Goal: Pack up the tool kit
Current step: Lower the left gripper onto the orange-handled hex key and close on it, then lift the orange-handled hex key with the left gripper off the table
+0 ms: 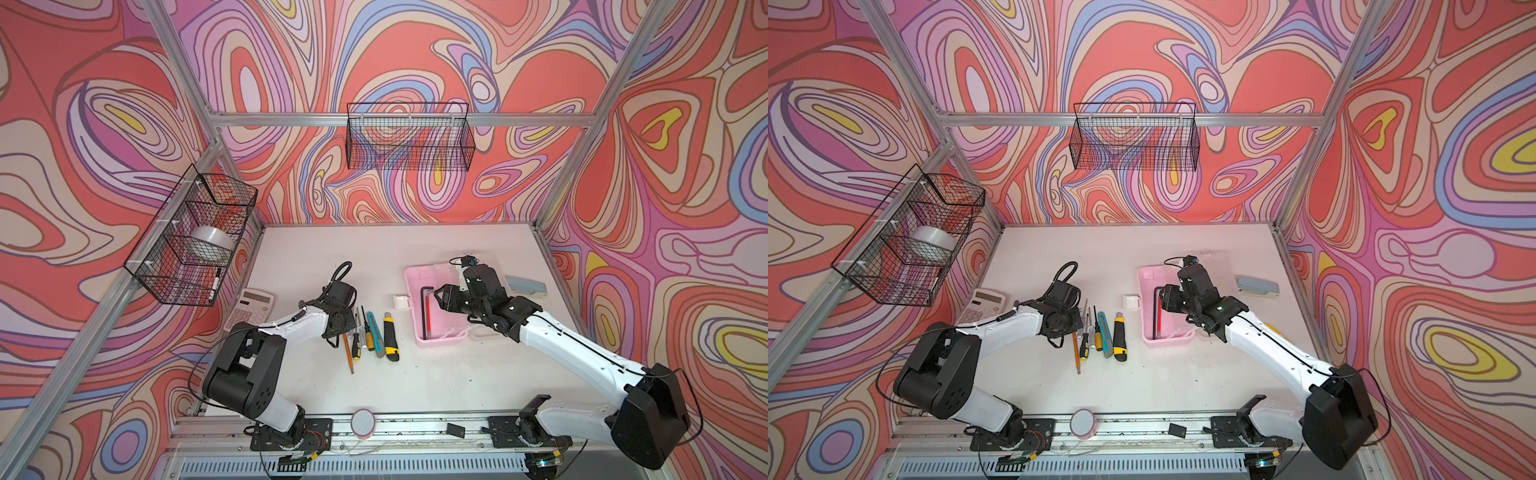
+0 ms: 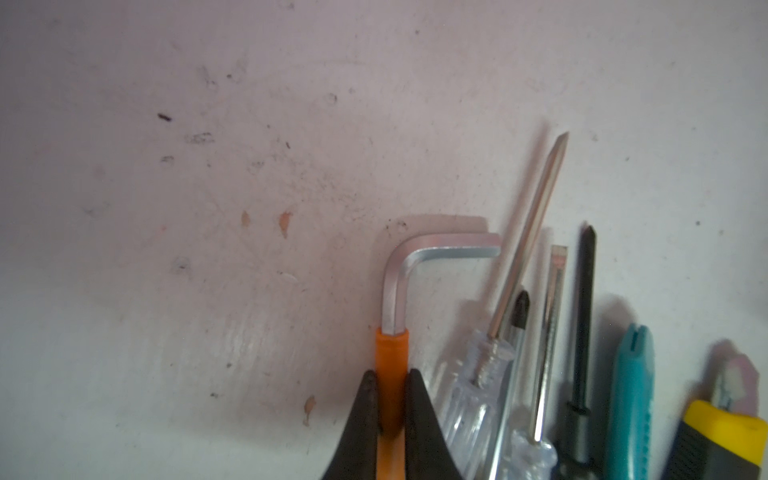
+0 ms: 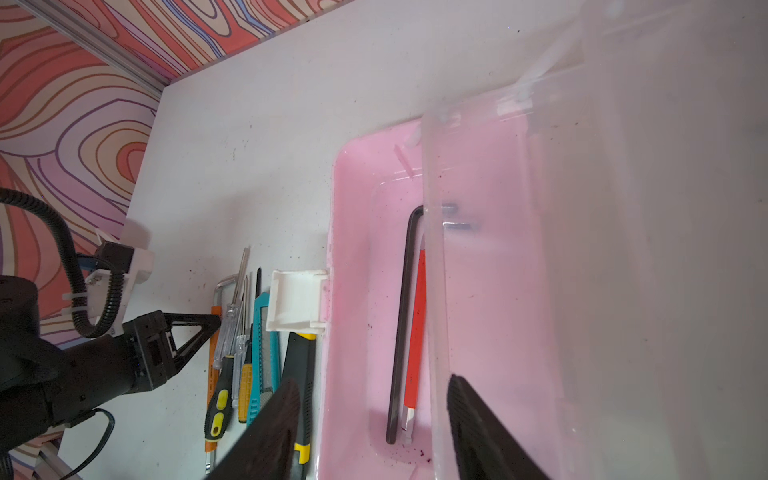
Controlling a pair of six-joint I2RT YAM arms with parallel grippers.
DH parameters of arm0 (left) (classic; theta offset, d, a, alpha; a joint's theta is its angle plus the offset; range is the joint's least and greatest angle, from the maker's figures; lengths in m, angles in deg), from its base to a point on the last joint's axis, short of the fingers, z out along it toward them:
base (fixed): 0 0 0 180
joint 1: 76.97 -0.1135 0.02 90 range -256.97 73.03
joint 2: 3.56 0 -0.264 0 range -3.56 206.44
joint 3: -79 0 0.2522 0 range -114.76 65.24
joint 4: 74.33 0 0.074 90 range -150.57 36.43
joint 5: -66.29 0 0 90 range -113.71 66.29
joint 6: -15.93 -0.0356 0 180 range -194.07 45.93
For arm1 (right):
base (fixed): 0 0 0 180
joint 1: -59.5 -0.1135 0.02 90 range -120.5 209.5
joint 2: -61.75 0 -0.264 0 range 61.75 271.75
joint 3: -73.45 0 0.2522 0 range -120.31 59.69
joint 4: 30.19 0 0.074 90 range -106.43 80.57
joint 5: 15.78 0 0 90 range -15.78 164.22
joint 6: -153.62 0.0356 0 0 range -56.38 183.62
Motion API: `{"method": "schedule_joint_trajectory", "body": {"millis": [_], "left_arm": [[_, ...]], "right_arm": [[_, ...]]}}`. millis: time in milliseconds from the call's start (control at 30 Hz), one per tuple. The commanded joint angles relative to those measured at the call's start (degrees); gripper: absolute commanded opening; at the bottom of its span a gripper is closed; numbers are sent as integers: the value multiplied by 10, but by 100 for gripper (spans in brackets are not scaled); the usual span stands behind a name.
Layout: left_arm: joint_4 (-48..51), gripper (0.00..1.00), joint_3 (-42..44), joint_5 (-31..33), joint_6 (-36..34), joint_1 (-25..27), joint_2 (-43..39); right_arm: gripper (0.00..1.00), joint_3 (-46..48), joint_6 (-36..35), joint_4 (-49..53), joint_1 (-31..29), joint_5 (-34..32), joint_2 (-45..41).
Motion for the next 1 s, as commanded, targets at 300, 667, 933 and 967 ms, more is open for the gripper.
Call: {"method": "schedule_joint_trajectory", "body": {"millis": [300,667,933,967], "left_arm": [[6,0,-18,-5,3,-3,32],[54,0,-53,41,-22,-3,-16],[65,0,-79,68,-35,-3,-49],[67,0,-84,71,-38,-3,-49]], "right_arm": [[60,10,3,-14,1,-4,14],[60,24,7,-27,1,-14,13],[60,22,15,-45,1,-4,38],[60,21,16,-46,2,-3,41]]}}
